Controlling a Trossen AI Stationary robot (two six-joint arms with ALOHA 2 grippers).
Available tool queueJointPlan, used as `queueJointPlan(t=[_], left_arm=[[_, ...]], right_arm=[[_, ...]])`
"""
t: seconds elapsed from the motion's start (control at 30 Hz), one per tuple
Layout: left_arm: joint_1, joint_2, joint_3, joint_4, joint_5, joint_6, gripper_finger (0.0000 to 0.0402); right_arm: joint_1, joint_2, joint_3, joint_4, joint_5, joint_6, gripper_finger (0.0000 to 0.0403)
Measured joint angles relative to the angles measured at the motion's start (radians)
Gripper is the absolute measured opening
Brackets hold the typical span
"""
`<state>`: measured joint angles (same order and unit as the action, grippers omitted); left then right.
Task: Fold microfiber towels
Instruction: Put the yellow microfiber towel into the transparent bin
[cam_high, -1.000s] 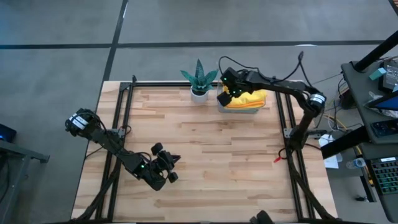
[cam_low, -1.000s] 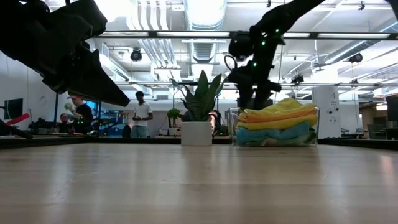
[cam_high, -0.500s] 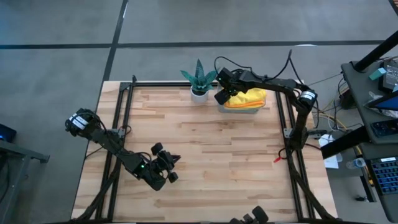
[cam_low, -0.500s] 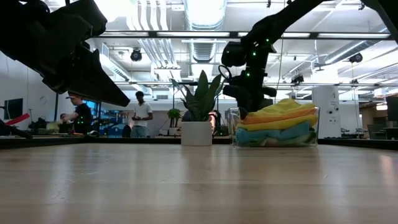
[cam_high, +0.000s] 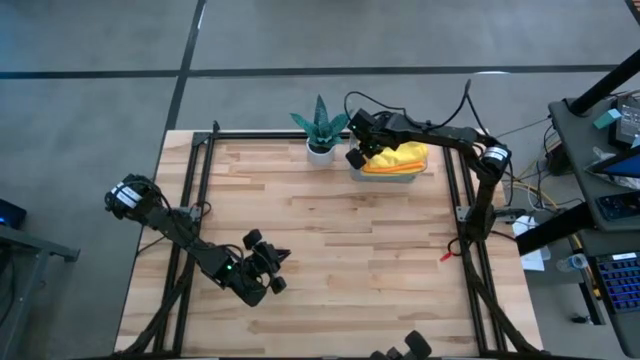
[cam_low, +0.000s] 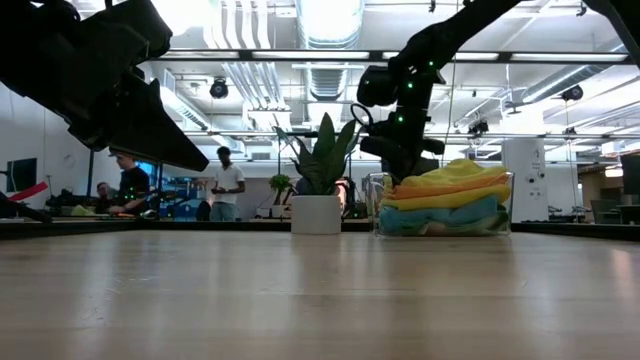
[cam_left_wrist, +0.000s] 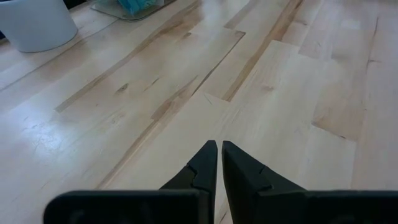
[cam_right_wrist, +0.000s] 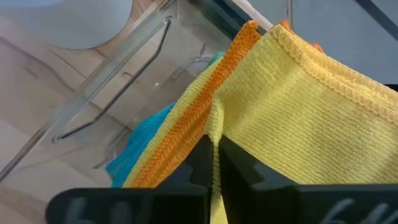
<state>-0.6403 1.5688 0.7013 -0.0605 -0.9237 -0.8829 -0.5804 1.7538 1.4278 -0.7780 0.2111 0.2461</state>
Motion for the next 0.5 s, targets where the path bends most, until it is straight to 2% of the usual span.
queueJointPlan(t=[0.5], left_arm=[[0.0, 0.0, 0.0, 0.0, 0.0, 0.0, 0.001]], right_arm=[[0.018, -0.028, 0.031, 0.033, -0.002, 0.037, 0.0009]])
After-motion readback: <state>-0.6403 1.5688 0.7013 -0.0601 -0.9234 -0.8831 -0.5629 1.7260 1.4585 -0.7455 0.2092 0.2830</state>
